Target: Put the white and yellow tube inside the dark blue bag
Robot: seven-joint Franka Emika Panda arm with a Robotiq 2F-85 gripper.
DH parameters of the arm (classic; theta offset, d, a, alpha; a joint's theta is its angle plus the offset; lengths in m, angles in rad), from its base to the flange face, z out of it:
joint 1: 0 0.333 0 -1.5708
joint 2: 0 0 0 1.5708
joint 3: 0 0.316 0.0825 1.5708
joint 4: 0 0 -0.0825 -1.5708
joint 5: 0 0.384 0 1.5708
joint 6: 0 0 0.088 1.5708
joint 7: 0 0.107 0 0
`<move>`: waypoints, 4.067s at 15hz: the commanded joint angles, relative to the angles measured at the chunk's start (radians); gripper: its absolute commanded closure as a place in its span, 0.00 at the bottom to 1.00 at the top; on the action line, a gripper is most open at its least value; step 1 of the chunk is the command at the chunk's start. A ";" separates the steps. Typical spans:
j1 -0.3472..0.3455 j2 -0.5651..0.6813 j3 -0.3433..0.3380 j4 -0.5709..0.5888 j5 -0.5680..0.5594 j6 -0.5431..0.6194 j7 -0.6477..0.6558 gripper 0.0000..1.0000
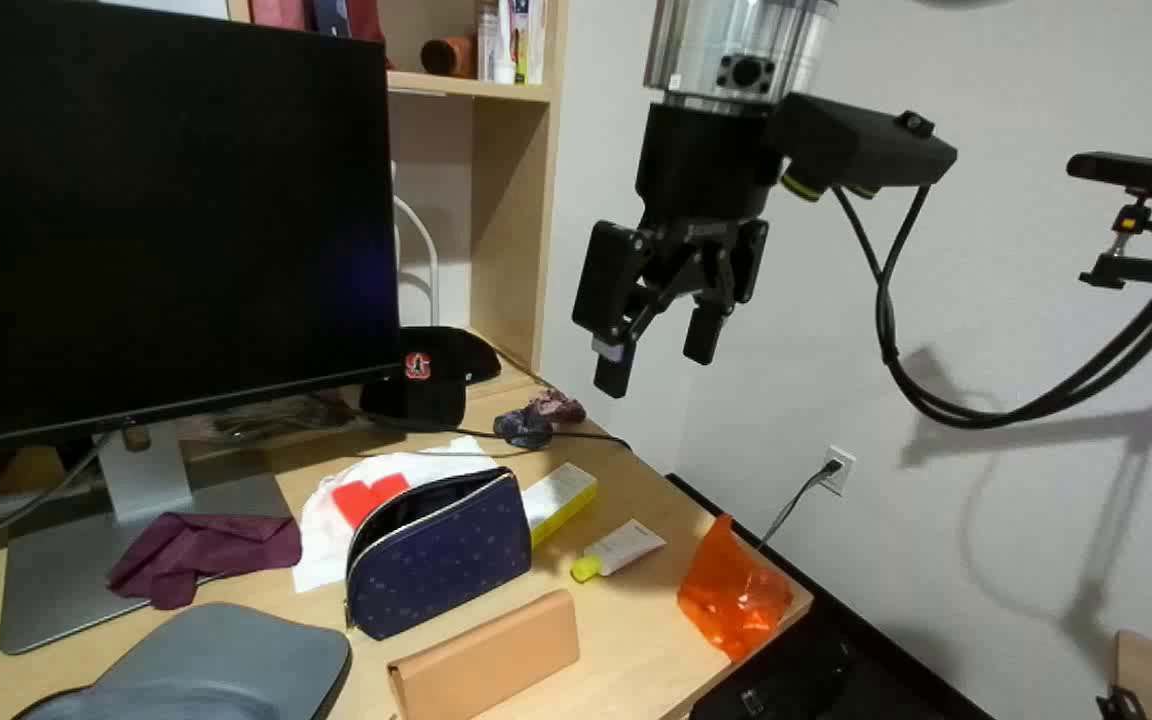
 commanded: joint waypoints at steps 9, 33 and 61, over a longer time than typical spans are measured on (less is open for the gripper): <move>-0.010 0.007 0.010 0.009 0.024 -0.001 -0.019 0.00; -0.061 0.326 -0.046 0.103 0.030 0.130 -0.386 0.00; -0.191 0.800 0.045 0.496 0.051 0.026 -1.005 0.00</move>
